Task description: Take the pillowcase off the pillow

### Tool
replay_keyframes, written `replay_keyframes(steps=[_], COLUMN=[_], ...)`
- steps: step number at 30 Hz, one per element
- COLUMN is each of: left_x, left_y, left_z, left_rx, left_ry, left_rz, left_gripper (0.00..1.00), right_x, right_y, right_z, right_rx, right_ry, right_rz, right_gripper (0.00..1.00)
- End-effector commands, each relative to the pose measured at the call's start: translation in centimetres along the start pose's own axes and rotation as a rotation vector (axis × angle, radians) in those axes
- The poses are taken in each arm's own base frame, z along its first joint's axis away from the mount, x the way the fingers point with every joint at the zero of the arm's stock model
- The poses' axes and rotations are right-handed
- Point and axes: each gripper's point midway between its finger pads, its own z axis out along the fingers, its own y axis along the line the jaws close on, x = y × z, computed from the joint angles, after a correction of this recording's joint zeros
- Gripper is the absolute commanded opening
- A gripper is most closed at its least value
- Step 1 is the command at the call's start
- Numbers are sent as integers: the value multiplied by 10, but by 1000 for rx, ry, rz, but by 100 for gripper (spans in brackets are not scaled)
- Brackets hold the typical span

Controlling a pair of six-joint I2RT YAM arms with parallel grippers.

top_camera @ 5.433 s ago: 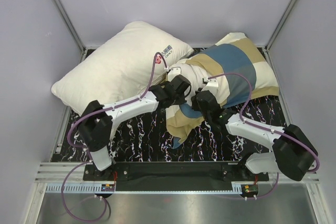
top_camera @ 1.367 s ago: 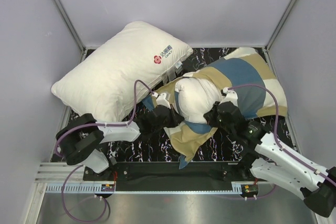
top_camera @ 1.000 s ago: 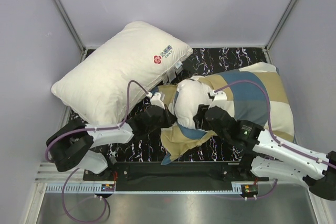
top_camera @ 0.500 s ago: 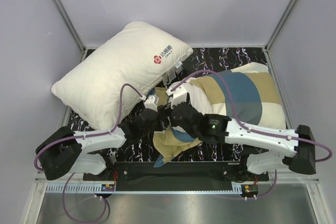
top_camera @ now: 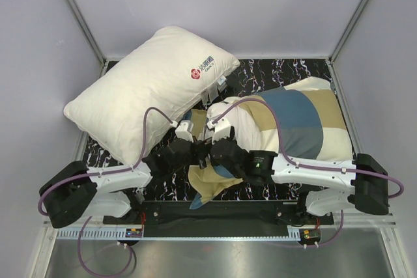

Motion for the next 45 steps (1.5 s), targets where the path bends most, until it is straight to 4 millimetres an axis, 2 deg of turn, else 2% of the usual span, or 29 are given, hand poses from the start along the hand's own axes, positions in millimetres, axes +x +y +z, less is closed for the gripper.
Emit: replay_keyframes(steps=[1,2,4,5,7,8,11,14,16,17,18,20,22,23,24,27,32,40,42,44,45], left_x=[30,31,33,32,33,32,32,32,29,30,30,29,28,27,28,27,24,9,7,8,9], left_y=[39,41,45,45,48,47,47,45,39,39,38,36,35,35,38,40,43,36,35,36,38], left_z=[-11,-12,-14,-14,-16,-17,-19,-19,-18,-17,-17,-15,-14,-14,-14,-15,-19,-28,-29,-29,-29], left_rx=[-103,-105,-111,-108,-105,-98,-81,-70,-52,-54,-53,-51,-51,-53,-62,-74,-83,-76,-77,-82,-86], left_ry=[91,93,91,86,81,74,64,62,59,63,66,69,67,64,65,60,50,12,9,12,14], left_rz=[80,82,91,93,95,96,95,94,93,99,102,105,105,105,107,113,119,129,134,138,139], left_gripper=[0,0,0,0,0,0,0,0,0,0,0,0,0,0,0,0,0,0,0,0,0], right_x=[1,9,8,18,16,23,28,33,43,40,50,51,66,64,75,85,101,146,154,152,154], right_y=[-15,-22,-36,-45,-55,-66,-82,-84,-84,-81,-81,-80,-83,-84,-89,-98,-116,-132,-132,-133,-136], right_z=[3,4,1,1,-2,-2,-1,4,13,17,24,31,39,41,42,42,30,25,24,24,22], right_rx=[77,97,127,137,140,157,179,182,200,198,214,226,257,272,299,351,435,514,527,549,568], right_ry=[-52,-46,-65,-52,-68,-56,-50,-28,14,18,48,64,110,113,148,180,244,396,422,419,429], right_rz=[81,81,132,135,176,180,195,173,128,121,94,71,34,28,6,-14,-40,-96,-101,-97,-98], right_gripper=[95,95,95,95,94,94,94,94,94,95,96,96,96,96,96,96,89,88,79,65,48])
